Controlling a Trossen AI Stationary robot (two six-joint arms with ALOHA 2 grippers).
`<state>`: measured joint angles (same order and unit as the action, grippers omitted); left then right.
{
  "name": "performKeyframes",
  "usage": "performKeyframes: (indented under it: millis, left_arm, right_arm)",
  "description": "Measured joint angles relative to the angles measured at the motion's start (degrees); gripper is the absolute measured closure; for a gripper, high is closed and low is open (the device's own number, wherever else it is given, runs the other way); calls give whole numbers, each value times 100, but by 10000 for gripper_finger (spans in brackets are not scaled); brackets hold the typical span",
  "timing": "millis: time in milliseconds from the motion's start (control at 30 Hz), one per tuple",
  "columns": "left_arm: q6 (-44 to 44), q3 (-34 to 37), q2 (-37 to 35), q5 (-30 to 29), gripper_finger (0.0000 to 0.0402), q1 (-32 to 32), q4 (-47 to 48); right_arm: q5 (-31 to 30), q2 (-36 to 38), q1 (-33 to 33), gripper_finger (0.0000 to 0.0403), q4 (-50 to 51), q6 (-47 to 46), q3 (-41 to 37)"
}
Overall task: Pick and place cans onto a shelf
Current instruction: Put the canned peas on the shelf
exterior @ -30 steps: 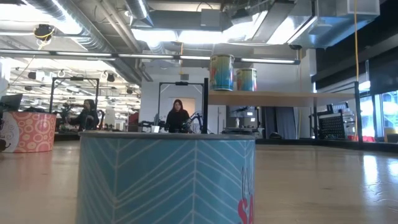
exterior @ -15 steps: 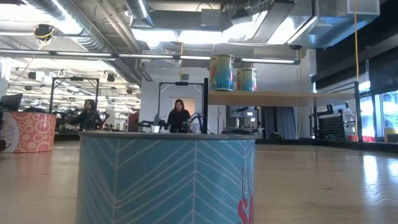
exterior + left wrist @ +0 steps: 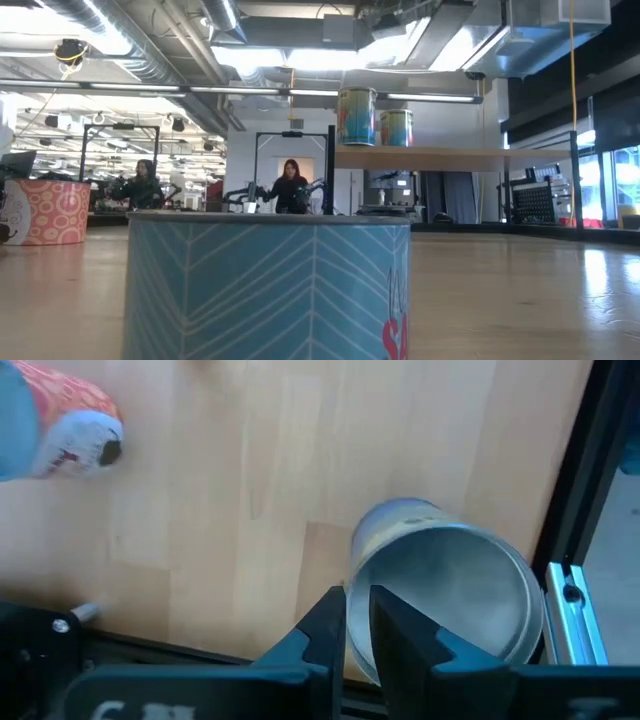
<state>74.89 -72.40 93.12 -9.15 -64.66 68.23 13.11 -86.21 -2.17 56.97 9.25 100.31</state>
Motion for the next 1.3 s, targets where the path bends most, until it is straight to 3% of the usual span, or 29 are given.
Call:
performKeyframes:
  millis: [800, 1067, 1300]
  left_arm:
    - [-2, 315, -22, 33, 361, -18, -184]
    - [-2, 319, -15, 42, 397, -18, -234]
    - [0, 326, -11, 84, 399, -5, -295]
  right_arm:
    - [-1, 2, 0, 402, 6, 1, 0]
    - [-1, 0, 0, 402, 6, 1, 0]
    - [-1, 0, 0, 402, 7, -1, -1]
